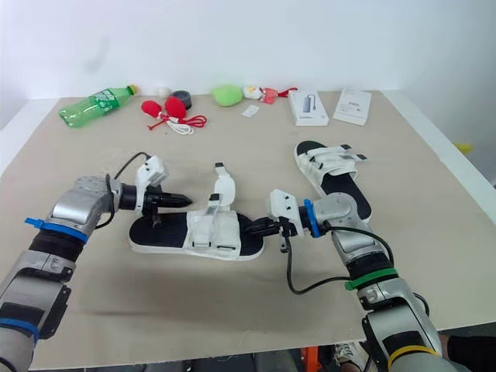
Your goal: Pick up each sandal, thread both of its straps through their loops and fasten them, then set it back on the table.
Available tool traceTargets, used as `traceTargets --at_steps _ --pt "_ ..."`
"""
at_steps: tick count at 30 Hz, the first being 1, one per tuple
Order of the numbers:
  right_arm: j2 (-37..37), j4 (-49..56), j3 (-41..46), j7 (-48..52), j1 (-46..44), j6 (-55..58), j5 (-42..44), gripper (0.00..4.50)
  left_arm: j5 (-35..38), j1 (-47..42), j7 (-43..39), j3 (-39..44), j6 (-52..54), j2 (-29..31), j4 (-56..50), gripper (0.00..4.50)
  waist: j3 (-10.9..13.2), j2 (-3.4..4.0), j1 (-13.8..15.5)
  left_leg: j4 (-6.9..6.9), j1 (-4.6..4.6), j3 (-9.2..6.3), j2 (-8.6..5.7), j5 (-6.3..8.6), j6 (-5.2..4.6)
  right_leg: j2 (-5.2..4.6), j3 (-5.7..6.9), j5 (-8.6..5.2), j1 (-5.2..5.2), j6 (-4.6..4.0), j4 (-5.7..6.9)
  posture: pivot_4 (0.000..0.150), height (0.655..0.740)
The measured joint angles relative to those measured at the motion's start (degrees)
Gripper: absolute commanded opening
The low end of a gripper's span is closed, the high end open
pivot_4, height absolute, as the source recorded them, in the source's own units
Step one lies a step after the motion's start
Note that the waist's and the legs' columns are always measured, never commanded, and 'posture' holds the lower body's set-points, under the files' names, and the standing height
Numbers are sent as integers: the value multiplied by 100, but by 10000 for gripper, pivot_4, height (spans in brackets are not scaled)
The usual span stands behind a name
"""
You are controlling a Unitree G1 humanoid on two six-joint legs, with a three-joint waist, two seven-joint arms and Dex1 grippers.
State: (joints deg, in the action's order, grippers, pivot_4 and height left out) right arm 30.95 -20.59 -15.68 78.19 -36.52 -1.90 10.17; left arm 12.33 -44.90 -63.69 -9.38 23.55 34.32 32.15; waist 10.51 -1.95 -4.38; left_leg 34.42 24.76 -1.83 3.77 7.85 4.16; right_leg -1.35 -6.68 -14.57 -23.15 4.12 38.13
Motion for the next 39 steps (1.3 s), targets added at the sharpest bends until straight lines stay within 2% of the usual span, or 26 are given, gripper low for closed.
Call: traceTargets --at_steps 5,7,8,11,12,14,16,18,19,32,39 --pt "32 -4 13 22 -2 -48 -18 0 110 15 447 474 -131 -285 96 502 0 -1 8 1 6 0 0 0 0 -1 2 4 -2 10 -1 1500 7400" --pt "28 -10 12 18 -2 -53 -18 0 264 14 496 626 -55 -467 76 5793 0 0 8 1 6 0 0 0 0 -1 2 6 -3 13 0 1500 7400" --pt "17 -10 10 14 -3 -55 -19 0 348 14 497 669 -9 -527 53 6686 0 -1 8 0 6 -1 0 0 0 1 2 7 -3 13 0 1500 7400" --pt "5 -21 8 18 -3 -88 -19 0 754 -46 430 864 500 -670 -165 19196 0 0 7 0 8 -2 0 0 0 1 3 7 -4 15 0 1500 7400" --pt "5 -23 8 18 -3 -90 -19 0 771 -54 431 878 522 -676 -165 19196 0 0 7 0 8 -2 0 0 0 1 3 6 -4 15 0 1500 7400" --pt "9 -39 12 20 -3 -110 -21 0 908 -177 440 1013 707 -768 -139 25693 0 -1 7 1 8 -4 0 0 0 0 4 7 -2 17 0 1500 7400" --pt "20 -49 18 14 -7 -114 -34 0 1093 -502 449 1171 998 -976 233 33698 0 -1 7 5 7 -5 -1 -2 0 1 5 12 0 19 0 1500 7400" --pt "4 -37 11 -12 -1 -118 -34 0 1221 -715 423 1213 1246 -1152 533 39329 0 -1 6 5 7 -5 -3 -2 1 0 5 12 0 20 -1 1500 7400" --pt "6 -19 13 -13 10 -118 -33 0 1292 -897 358 1227 1450 -1328 887 44362 0 -1 5 4 8 -6 -3 -2 1 0 5 12 -1 21 -1 1500 7400" --pt "101 350 77 -218 251 -37 -29 0 941 -2054 567 1378 1509 -1918 3073 44789 0 -2 4 3 26 -20 -11 -2 1 -1 11 8 -9 27 -4 1500 7400" --pt "119 413 79 -268 276 18 -29 0 1029 -2521 1457 2154 1495 -2211 3946 44789 1 -2 5 3 28 -27 -12 -3 3 -1 16 8 -8 28 -4 1500 7400"
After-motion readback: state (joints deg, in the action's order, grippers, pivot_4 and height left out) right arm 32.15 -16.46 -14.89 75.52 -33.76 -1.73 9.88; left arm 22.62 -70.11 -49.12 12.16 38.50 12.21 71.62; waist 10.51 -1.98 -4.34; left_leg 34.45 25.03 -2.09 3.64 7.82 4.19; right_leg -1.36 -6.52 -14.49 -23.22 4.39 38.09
